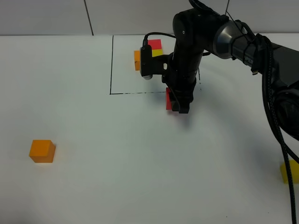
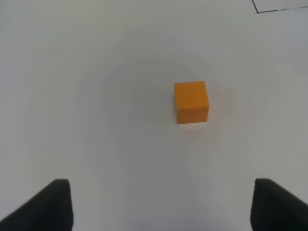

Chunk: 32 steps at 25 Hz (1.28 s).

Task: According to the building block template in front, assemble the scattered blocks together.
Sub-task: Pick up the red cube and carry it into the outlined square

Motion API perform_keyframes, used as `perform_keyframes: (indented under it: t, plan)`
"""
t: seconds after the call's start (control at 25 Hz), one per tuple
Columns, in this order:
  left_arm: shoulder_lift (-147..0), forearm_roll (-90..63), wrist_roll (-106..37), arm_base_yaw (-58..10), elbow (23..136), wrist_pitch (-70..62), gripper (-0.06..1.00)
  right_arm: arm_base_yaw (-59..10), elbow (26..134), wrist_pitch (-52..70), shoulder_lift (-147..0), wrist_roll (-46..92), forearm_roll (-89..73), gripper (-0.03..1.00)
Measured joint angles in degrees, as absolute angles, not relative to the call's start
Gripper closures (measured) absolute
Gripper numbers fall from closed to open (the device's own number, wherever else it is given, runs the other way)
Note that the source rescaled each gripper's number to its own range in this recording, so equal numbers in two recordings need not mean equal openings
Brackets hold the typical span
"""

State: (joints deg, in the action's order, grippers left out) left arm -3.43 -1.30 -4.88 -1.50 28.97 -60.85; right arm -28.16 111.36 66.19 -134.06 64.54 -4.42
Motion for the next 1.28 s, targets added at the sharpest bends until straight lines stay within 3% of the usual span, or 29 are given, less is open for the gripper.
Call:
perform_keyframes:
  t: [1.28]
  plan:
    - [-3.43,-1.3,-4.88,-1.5,28.97,-60.85,0.22,-28.16,112.85,63.88,-139.22,63.12,-6.45,0.96]
